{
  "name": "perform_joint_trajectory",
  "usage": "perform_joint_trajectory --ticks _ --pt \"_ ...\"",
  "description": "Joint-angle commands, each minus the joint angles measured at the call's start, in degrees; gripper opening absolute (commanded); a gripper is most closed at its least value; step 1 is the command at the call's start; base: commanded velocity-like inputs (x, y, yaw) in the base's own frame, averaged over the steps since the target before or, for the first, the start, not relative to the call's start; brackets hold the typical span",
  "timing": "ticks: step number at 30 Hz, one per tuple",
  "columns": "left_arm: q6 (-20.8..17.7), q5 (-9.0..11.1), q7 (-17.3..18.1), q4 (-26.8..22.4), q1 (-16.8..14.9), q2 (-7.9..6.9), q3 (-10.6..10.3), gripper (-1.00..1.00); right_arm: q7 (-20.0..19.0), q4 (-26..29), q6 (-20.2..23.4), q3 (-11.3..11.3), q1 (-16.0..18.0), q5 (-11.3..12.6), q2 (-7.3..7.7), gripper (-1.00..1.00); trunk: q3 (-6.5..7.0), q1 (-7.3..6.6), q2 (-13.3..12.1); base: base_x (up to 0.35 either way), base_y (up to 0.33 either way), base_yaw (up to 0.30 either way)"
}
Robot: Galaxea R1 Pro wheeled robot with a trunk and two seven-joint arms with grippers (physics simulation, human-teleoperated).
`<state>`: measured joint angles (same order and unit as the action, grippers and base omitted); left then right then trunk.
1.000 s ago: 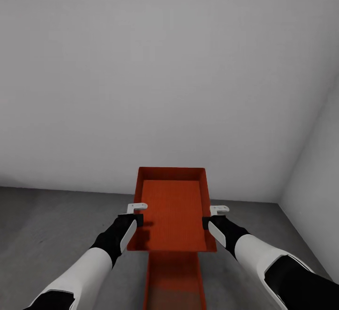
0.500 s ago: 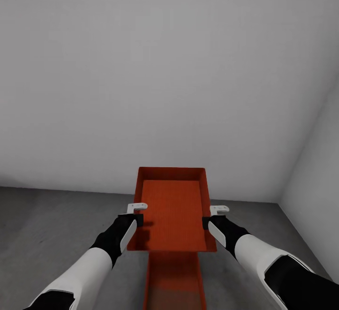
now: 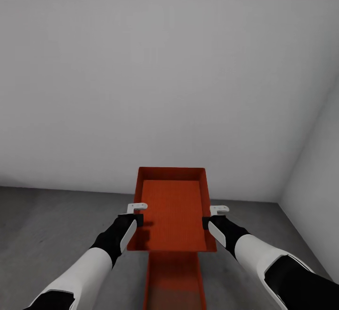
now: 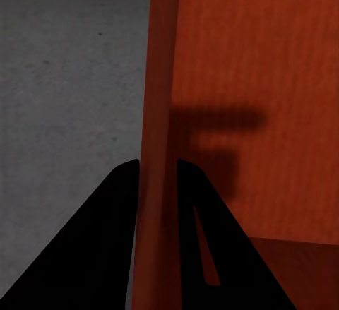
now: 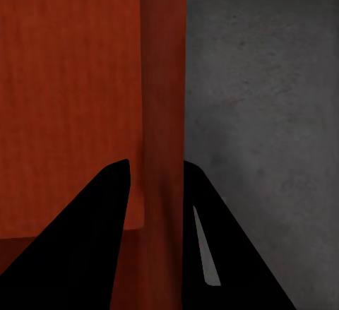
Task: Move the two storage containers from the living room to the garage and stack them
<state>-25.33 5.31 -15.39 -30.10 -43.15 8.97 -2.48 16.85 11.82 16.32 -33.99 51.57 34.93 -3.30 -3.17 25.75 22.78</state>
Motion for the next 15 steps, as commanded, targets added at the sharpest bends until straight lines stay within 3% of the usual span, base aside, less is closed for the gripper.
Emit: perform_joint_trajectory --ticks 1,15 --pt "-0.7 -1.0 -0.7 0.0 0.0 -0.09 0.2 -1.0 1.9 0.2 0.4 2.3 0.1 -1.8 1.11 -1.0 -0.21 0.03 0.1 0.0 0.0 0.0" --pt "-0.7 -1.0 -0.7 0.0 0.0 -0.09 0.2 -1.0 1.9 0.1 0.4 2.3 0.1 -1.8 1.16 -1.0 -1.49 0.03 0.1 0.0 0.0 0.0"
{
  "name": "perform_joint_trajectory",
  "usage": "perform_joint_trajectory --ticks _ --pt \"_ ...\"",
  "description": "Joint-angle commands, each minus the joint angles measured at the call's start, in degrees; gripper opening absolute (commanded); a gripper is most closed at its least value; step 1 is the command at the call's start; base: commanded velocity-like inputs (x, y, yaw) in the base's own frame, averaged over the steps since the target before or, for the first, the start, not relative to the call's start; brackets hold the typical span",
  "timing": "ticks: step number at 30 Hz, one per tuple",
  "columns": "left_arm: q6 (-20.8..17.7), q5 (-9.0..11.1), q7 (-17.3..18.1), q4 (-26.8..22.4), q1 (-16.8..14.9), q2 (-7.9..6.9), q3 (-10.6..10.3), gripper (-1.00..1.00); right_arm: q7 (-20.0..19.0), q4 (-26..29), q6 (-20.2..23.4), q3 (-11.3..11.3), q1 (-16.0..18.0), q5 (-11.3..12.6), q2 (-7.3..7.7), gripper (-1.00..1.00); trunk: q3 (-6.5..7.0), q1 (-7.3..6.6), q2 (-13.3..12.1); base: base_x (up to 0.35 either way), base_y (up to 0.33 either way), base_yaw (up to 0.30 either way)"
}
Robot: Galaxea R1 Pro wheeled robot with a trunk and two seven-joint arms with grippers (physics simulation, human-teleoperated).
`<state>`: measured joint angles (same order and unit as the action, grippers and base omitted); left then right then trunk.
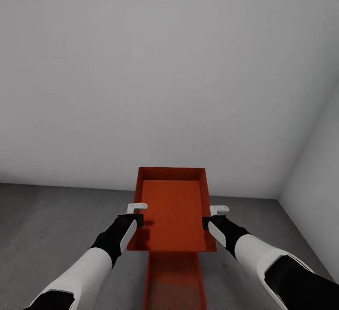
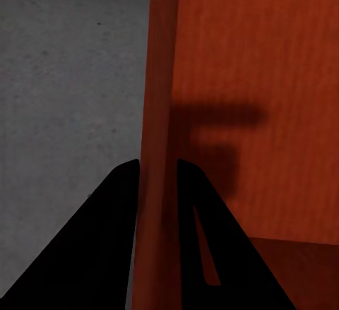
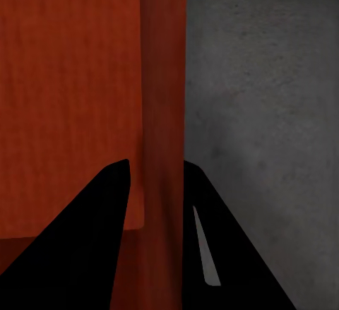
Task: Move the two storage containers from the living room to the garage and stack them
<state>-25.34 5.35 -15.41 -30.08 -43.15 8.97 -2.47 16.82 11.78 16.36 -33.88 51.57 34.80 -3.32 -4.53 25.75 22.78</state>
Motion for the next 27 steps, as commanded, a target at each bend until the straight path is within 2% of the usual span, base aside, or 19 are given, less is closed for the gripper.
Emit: perform_joint_trajectory --ticks 1,27 --pt "-0.7 -1.0 -0.7 -0.1 0.0 -0.09 0.2 -1.0 2.0 0.2 0.4 2.2 0.1 -1.7 1.18 -1.0 -0.22 0.03 0.1 0.0 0.0 0.0" --pt "-0.7 -1.0 -0.7 -0.1 0.0 -0.09 0.3 -1.0 2.0 0.2 0.4 2.2 0.1 -1.6 1.13 -1.0 -2.66 0.03 0.1 0.0 0.0 0.0"
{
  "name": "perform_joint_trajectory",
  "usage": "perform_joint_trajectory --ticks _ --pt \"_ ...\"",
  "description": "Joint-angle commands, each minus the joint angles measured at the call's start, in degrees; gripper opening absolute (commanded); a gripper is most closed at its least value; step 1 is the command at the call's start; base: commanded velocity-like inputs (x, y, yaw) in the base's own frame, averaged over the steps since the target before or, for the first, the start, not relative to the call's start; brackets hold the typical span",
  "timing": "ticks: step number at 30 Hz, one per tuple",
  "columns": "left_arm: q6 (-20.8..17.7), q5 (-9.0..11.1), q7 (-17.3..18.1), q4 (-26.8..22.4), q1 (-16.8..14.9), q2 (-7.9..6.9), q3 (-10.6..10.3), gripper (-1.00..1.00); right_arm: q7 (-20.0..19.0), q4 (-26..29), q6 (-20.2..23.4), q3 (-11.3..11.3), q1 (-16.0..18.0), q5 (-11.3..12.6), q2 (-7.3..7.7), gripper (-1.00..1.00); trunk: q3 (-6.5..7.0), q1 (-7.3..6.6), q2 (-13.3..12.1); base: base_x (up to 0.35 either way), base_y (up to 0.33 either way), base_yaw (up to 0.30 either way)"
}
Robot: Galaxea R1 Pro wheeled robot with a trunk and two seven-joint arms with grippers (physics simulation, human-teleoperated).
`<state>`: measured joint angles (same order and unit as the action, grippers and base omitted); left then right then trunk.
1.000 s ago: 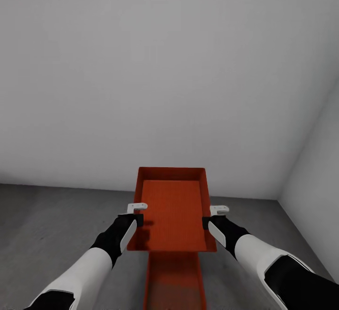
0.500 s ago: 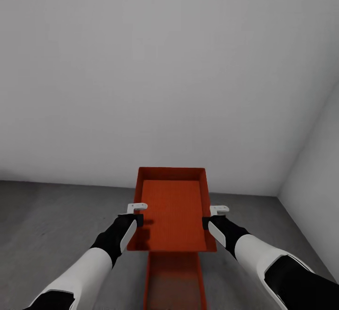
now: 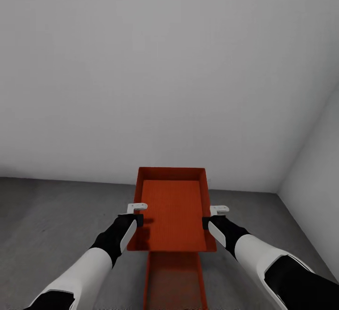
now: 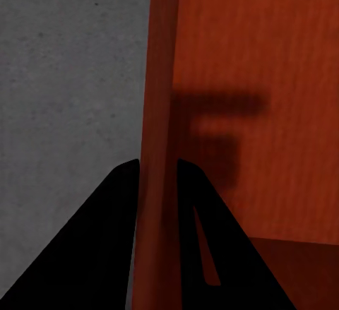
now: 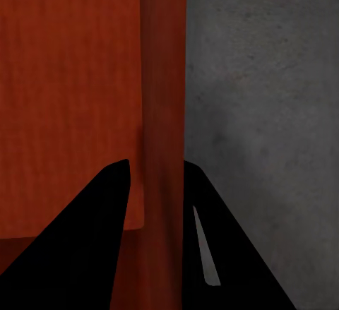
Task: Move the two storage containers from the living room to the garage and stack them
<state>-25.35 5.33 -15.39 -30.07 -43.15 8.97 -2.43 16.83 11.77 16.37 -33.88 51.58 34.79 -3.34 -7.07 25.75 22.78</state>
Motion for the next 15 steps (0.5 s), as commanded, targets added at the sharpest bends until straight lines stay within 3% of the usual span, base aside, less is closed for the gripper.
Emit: perform_joint_trajectory --ticks 1,15 --pt "-0.7 -1.0 -0.7 -0.1 0.0 -0.09 0.2 -1.0 2.0 0.2 0.4 2.2 0.1 -1.6 1.14 -1.0 -0.22 0.03 0.1 0.0 0.0 0.0" --pt "-0.6 -1.0 -0.7 -0.1 0.0 -0.09 0.2 -1.0 2.0 0.2 0.4 2.2 0.1 -1.7 1.14 -1.0 -1.53 0.03 0.1 0.0 0.0 0.0"
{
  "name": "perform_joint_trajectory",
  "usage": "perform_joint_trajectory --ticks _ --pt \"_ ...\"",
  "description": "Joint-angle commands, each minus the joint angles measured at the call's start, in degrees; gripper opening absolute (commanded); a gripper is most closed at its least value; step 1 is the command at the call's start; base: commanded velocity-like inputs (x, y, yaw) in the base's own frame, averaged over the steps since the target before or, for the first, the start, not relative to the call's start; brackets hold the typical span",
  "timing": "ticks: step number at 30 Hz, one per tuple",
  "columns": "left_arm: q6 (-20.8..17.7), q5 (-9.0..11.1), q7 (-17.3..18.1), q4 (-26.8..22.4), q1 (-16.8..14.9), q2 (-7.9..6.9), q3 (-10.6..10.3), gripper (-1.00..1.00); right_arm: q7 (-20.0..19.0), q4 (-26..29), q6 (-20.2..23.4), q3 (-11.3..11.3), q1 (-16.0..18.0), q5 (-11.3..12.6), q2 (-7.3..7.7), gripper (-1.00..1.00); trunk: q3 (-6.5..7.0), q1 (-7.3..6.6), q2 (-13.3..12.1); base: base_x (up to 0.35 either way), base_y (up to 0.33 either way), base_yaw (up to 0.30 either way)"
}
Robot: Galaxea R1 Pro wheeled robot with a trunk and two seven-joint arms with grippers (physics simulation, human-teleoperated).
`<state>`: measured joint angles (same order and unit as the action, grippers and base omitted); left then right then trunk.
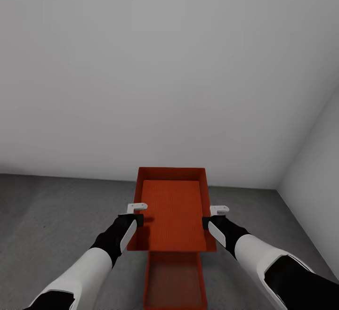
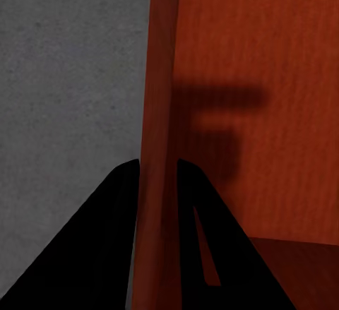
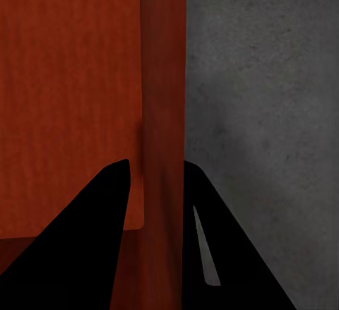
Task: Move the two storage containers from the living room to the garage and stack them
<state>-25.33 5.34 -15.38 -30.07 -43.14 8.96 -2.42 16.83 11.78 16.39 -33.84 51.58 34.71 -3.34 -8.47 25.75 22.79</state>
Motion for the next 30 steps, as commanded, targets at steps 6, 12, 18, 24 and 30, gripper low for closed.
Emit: perform_joint_trajectory --ticks 6,12,18,24,30 --pt "-0.6 -1.0 -0.7 -0.1 0.0 -0.09 0.2 -1.0 2.0 0.2 0.4 2.2 0.1 -1.6 1.14 -1.0 -0.68 0.03 0.1 0.0 0.0 0.0" --pt "-0.6 -1.0 -0.7 -0.1 0.0 -0.09 0.2 -1.0 2.0 0.2 0.4 2.2 0.1 -1.6 1.14 -1.0 -1.24 0.03 0.1 0.0 0.0 0.0" --pt "-0.6 -0.9 -0.7 -0.1 0.0 -0.09 0.2 -1.0 2.0 0.2 0.4 2.2 0.1 -1.6 1.14 -1.0 -1.81 0.03 0.1 0.0 0.0 0.0" --pt "-0.6 -0.9 -0.7 -0.1 0.0 -0.09 0.2 -1.0 2.0 0.2 0.4 2.2 0.1 -1.6 1.14 -1.0 -2.37 0.03 0.1 0.0 0.0 0.0" --pt "-0.7 -1.0 -0.7 -0.1 0.0 -0.09 0.2 -1.0 2.0 0.2 0.4 2.2 0.1 -1.6 1.14 -1.0 -2.93 0.03 0.1 0.0 0.0 0.0"
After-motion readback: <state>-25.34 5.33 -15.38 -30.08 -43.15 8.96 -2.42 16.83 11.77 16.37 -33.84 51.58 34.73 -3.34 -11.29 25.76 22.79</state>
